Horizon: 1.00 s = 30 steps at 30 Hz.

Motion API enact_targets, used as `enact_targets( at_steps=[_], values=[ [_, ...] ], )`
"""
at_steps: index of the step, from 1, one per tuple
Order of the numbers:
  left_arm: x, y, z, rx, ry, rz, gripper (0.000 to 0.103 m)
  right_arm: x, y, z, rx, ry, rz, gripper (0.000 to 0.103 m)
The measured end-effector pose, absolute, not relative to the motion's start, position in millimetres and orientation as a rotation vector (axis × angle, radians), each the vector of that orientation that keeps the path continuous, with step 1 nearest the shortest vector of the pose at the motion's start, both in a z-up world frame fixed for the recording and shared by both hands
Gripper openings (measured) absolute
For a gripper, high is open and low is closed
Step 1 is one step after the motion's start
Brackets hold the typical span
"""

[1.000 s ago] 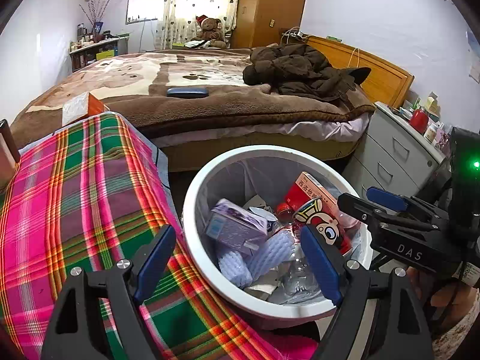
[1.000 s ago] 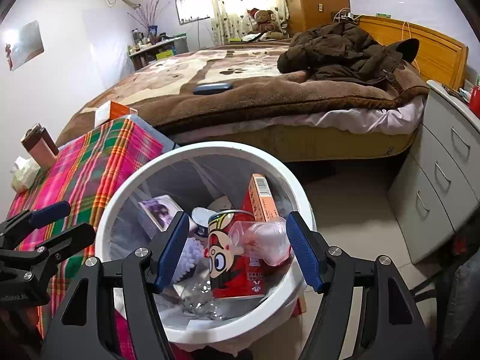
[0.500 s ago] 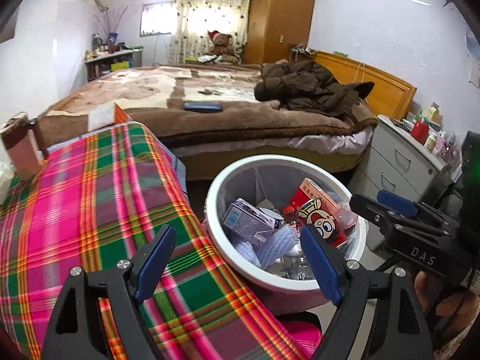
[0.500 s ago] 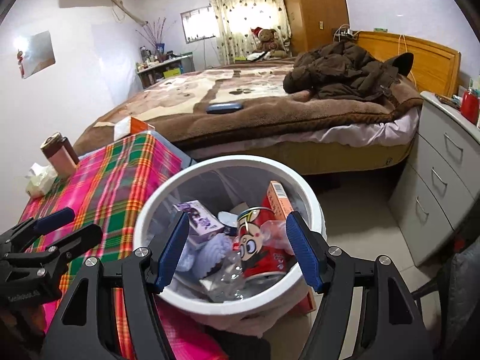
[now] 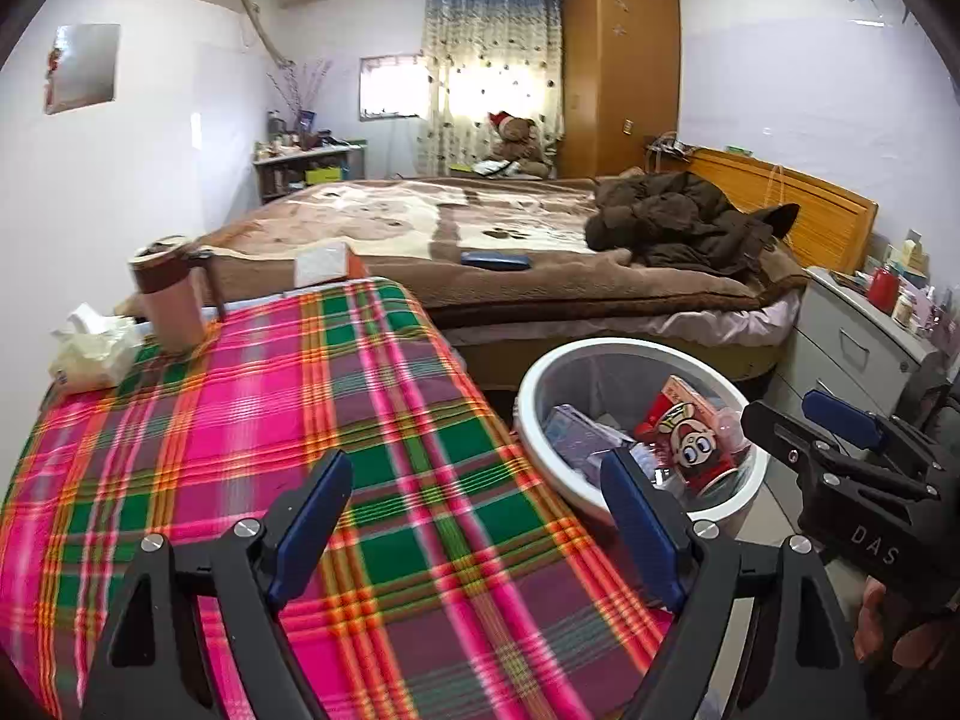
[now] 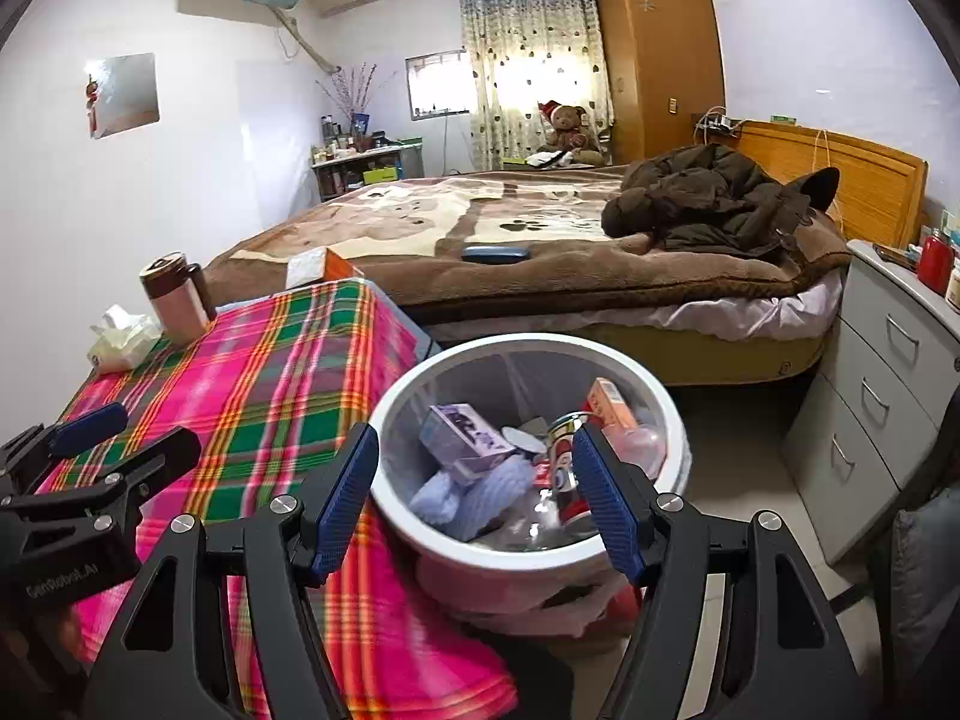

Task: Collect trash

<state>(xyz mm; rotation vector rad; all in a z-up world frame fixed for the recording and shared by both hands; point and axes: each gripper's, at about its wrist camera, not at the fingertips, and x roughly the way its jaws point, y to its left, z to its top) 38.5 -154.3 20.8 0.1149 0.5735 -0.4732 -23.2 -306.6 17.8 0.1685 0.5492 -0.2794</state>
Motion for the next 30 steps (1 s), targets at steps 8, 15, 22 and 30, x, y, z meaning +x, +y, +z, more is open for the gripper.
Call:
enact_targets(
  at_steps=[8, 15, 22, 30],
  values=[
    [22.3, -128.0, 16.4, 0.096, 0.544, -0.379, 0.086, -30.0, -286.1, 10.7, 0.163, 0.539, -0.266, 0.069],
    [16.5, -116.4, 11.1, 0.064, 0.550, -0.364, 0.086, -35.2, -277.0, 14.1, 0.147, 0.516, -0.265, 0.069],
    [9.0, -116.6, 14.7, 0.080, 0.514, -0.332, 0.086, -37.8, -272.7, 13.3, 0.151, 0.508, -0.264, 0.069],
    [5.6, -113.9, 18.8, 0.076, 0.491, -0.321, 0.086, -37.4, -270.2, 12.3, 0.151, 0.511, -0.264, 0.069]
  ],
)
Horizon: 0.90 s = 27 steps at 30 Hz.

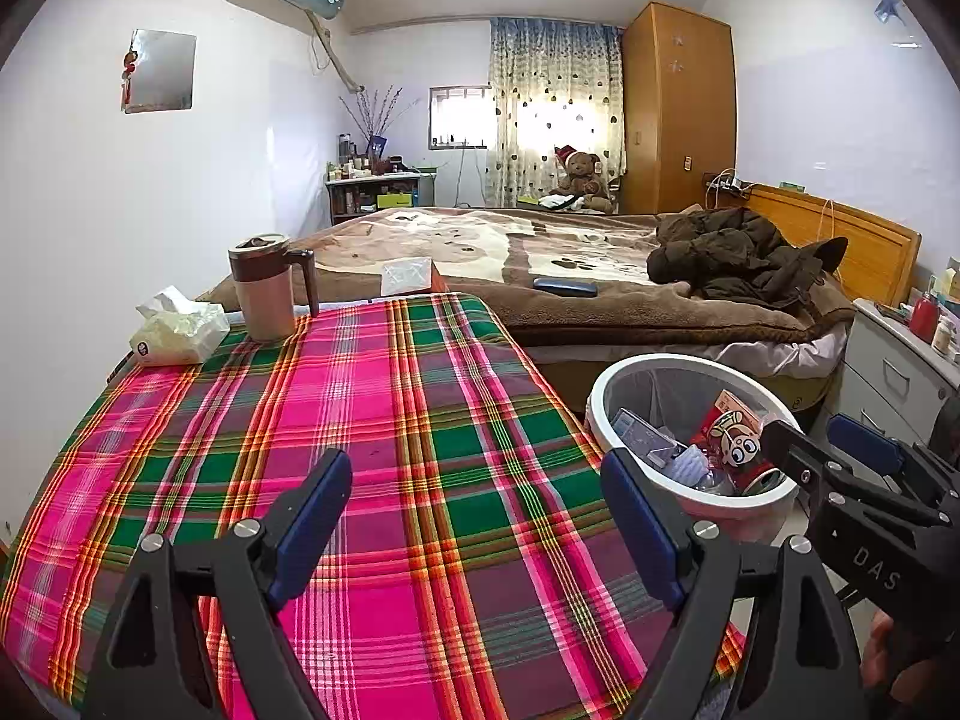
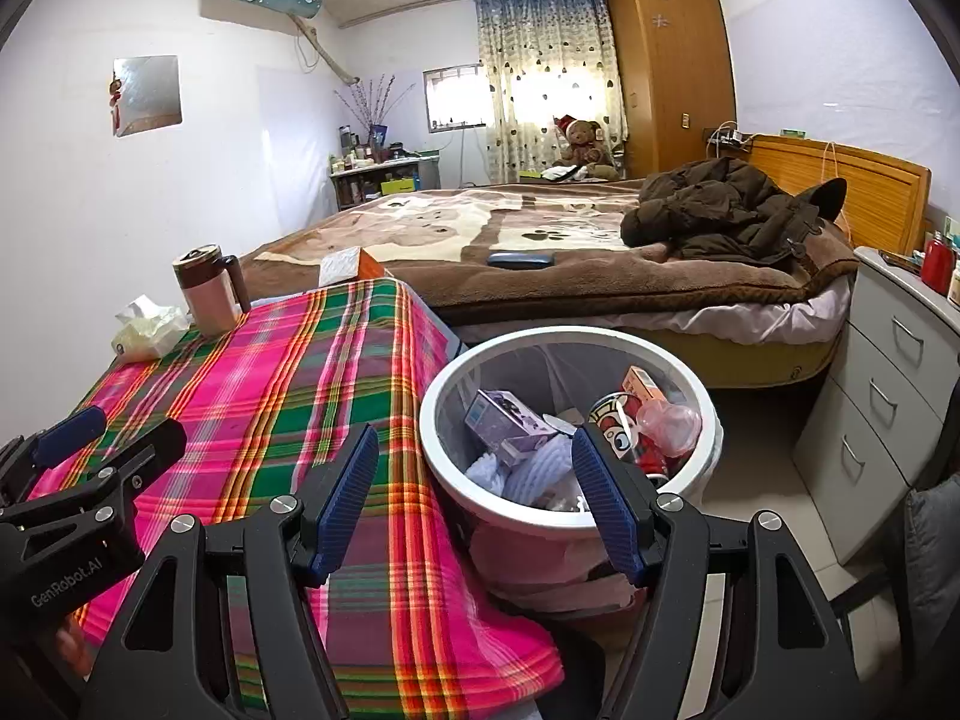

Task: Collect trash

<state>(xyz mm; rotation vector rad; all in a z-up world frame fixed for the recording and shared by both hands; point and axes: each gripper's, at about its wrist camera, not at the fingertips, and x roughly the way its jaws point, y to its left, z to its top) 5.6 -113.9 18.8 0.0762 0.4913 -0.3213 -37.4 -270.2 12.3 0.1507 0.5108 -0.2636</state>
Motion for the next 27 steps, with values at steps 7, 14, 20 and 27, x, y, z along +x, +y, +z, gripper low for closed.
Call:
enact_targets(
  at_steps=[7, 14, 20, 27],
  values=[
    [2.7, -113.9, 20.7, 0.073, 0.488, -0.323, 0.086, -38.2, -268.8, 12.6, 0.151, 0.507, -0.265, 0.069],
    [1.4, -113.3, 22.6, 0.071, 0.483, -0.324, 0.086, -39.0, -267.8, 13.2, 0.152, 0.505, -0.263, 0.069],
    [1.5, -114.5, 23.5, 0.068, 0.484, -0.324, 0.086, -39.1, -268.0, 13.2, 0.153, 0.504, -0.263, 0.069],
    [1.3, -114.4, 23.8, 0.072, 0.484, -0.324, 0.086, -39.0, -268.0, 13.2, 0.153, 0.505, -0.261, 0.069]
  ],
)
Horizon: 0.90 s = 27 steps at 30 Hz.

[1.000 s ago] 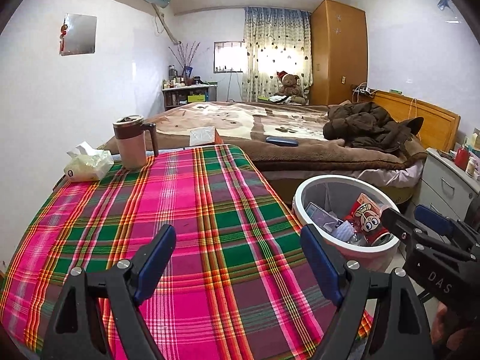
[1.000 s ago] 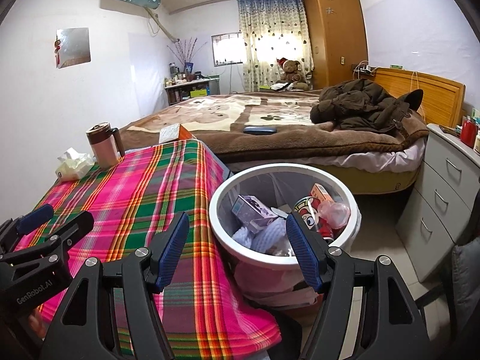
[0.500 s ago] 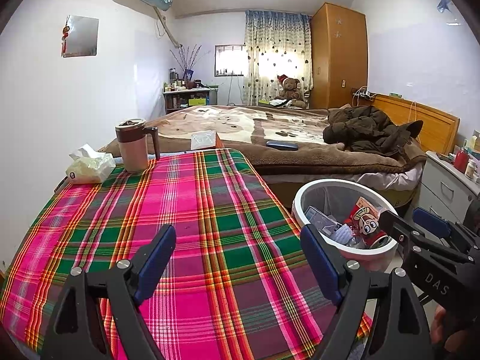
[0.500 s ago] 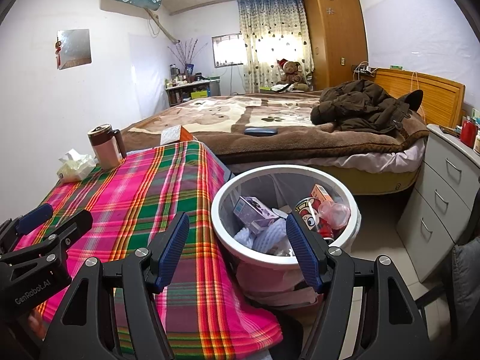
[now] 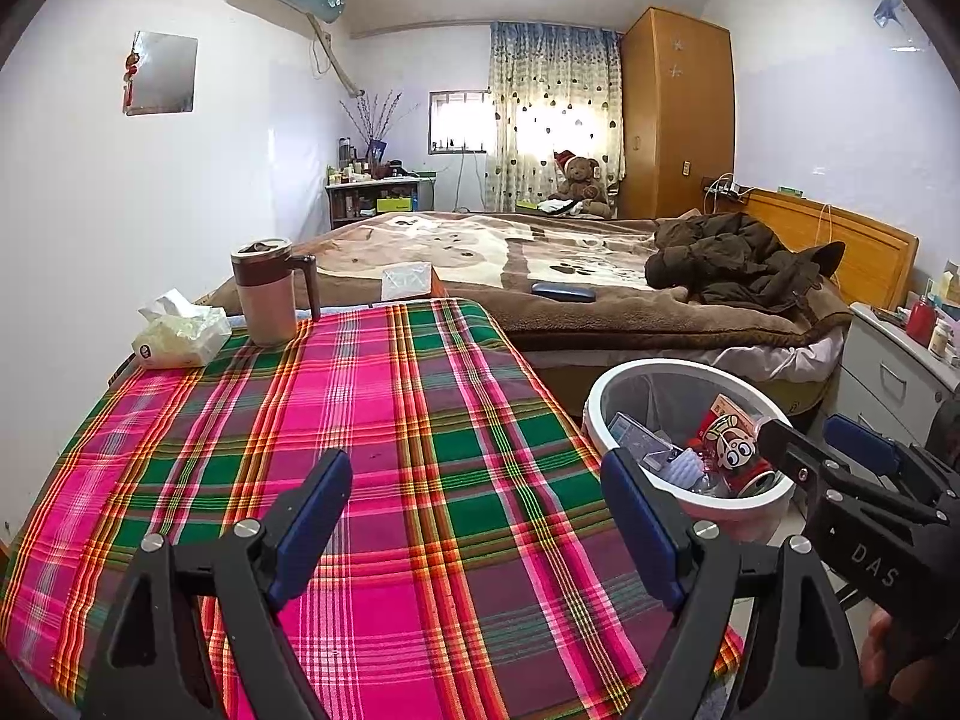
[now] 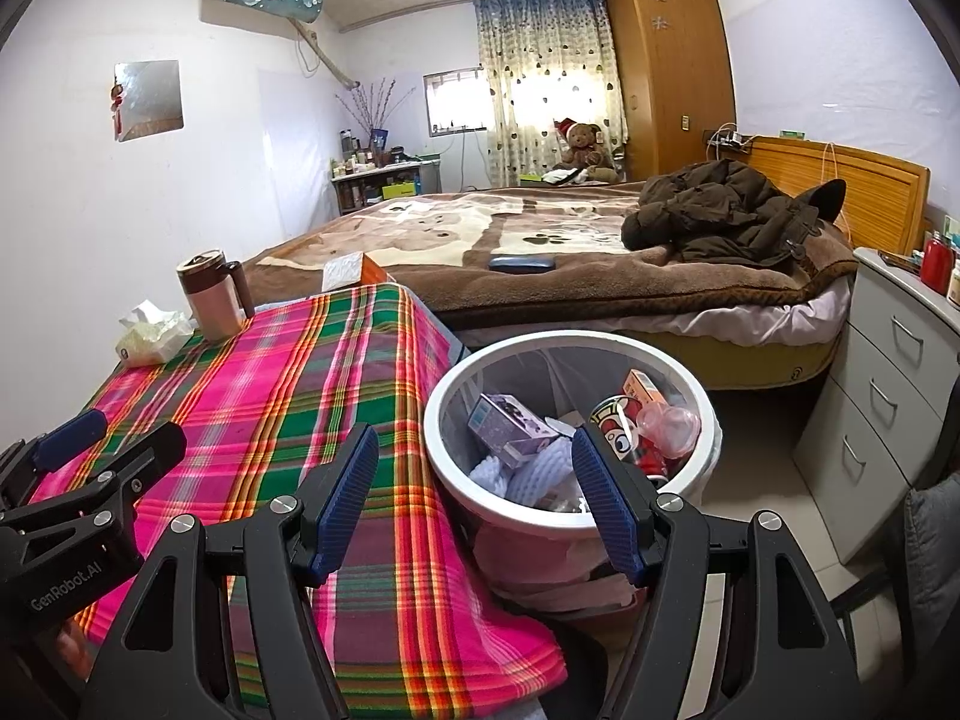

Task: Collect trash

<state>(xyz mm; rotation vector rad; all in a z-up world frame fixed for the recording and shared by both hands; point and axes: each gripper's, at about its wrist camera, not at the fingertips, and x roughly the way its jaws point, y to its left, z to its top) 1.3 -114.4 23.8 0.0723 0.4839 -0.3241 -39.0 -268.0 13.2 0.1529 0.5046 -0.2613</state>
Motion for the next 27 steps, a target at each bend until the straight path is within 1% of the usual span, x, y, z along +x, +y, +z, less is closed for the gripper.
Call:
enact_targets(
  at_steps=[27],
  values=[
    [0.3, -116.2, 23.6, 0.077, 0.484, -0.320, 0.086, -40.1, -267.4, 14.7, 0.156, 0.500, -0.261, 0.069]
  ],
)
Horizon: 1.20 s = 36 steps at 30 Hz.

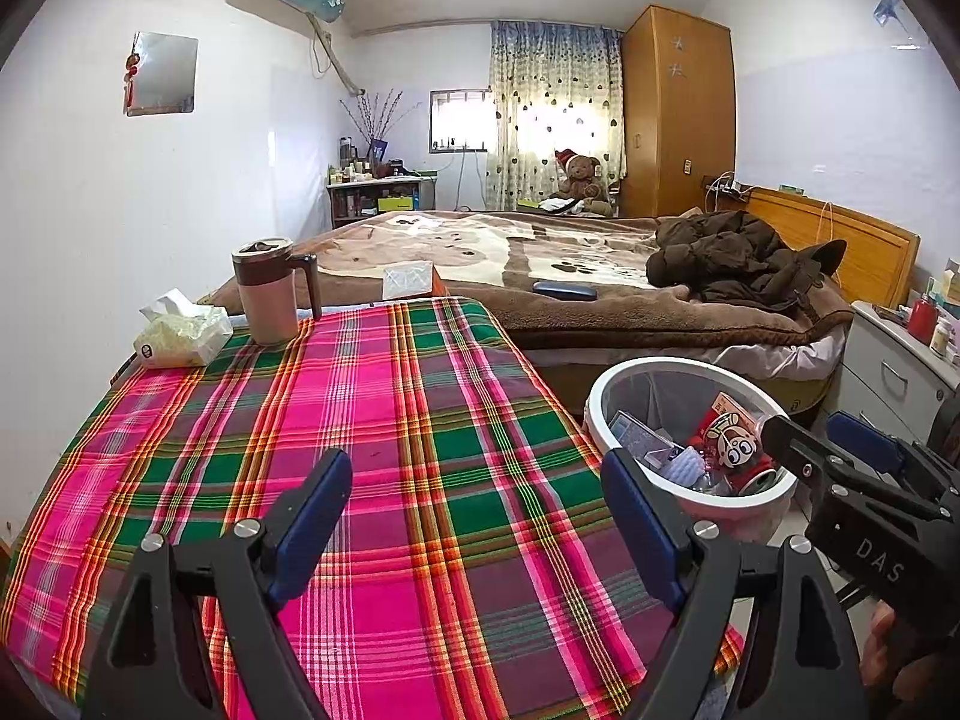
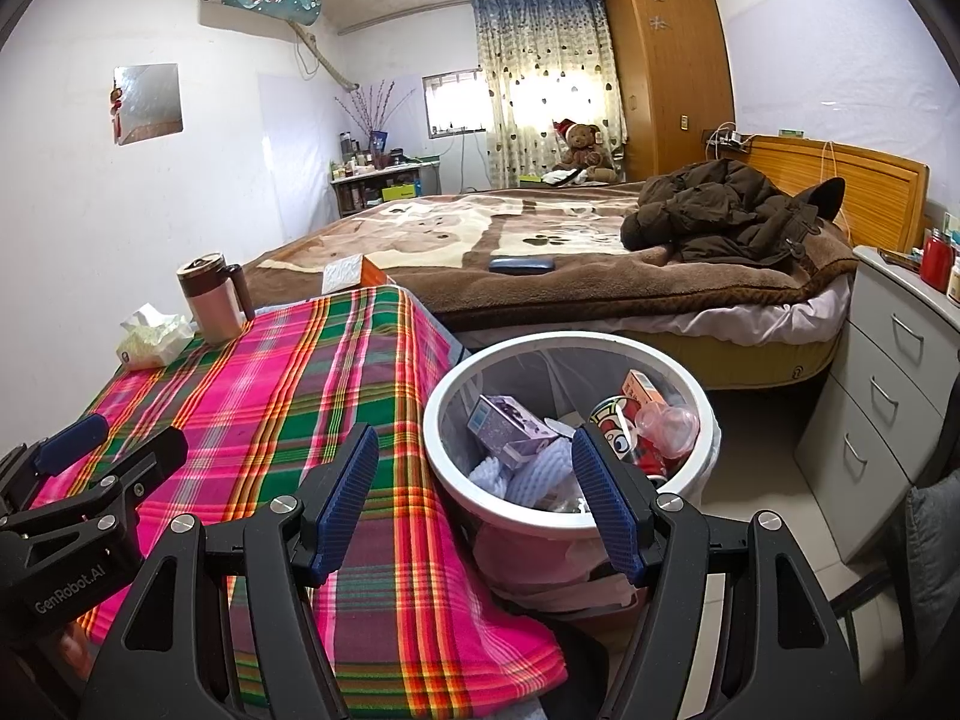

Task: Collect trash

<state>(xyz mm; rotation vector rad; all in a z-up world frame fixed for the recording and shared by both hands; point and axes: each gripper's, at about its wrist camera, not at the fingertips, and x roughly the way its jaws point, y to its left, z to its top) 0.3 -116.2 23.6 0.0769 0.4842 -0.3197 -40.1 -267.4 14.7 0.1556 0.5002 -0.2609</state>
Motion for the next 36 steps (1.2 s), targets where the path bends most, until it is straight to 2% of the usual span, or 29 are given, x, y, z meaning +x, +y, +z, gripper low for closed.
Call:
enact_targets(
  at_steps=[36],
  values=[
    [-0.5, -114.3, 22.4, 0.072, 0.479, -0.315, 0.086, -40.7, -265.5, 16.4, 0.159, 0.498, -0.261, 0.069]
  ],
)
